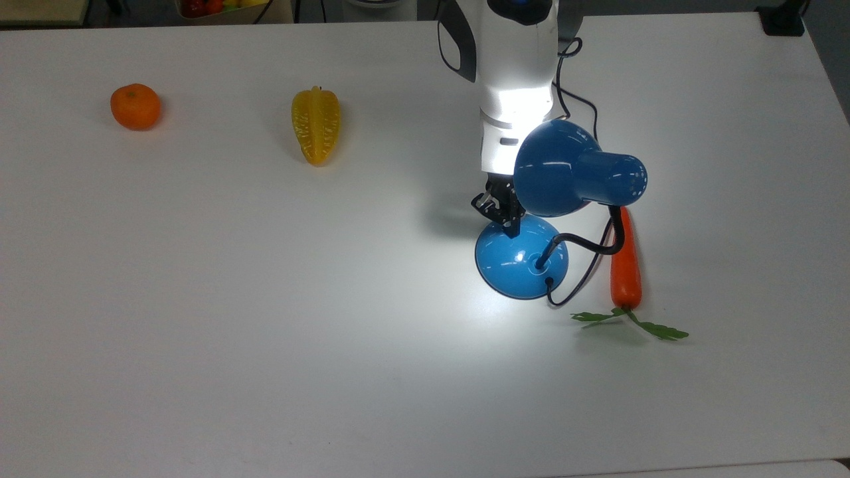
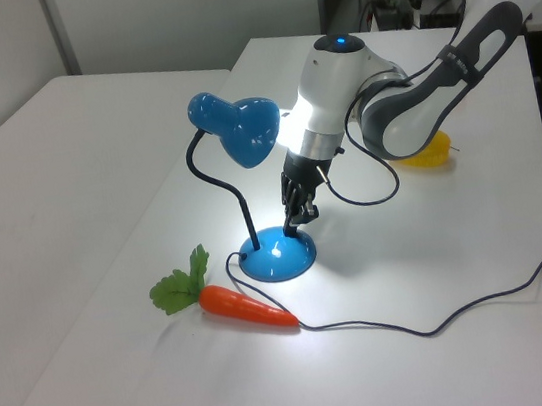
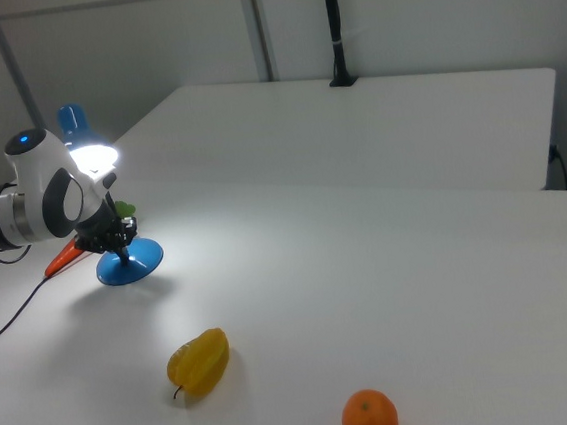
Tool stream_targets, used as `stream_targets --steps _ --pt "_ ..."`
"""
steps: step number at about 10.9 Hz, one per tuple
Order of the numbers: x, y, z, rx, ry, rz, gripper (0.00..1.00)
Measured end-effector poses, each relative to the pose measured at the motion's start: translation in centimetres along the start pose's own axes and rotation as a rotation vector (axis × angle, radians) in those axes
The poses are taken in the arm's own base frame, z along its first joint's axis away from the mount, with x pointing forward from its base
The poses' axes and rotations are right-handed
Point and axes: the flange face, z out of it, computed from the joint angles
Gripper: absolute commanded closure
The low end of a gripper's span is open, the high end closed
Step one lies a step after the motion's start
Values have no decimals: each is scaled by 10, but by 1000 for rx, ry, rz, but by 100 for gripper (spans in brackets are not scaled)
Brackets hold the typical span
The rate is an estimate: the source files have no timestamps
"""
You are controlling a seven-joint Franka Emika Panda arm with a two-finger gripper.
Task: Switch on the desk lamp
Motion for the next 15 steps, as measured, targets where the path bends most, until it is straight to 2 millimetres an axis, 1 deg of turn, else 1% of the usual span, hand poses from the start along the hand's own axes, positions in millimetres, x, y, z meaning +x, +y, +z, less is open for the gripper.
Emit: stream_targets --steps 2,4,5,7,9,11,12,13,14,15 --pt "5 3 -6 -5 13 3 100" --pt "7 7 -17 -12 28 7 100" --pt "5 9 -21 -15 24 9 100" --pt "-7 16 -33 -13 -53 20 100" --pt "-14 20 -58 -6 -141 34 100" --pt "-23 21 -93 21 -226 68 100" --pt "-28 22 -115 29 -269 79 99" --pt "-34 24 -136 34 -307 89 91" --pt "-39 24 -159 45 -332 103 71" --pt "-44 24 -183 56 -344 119 29"
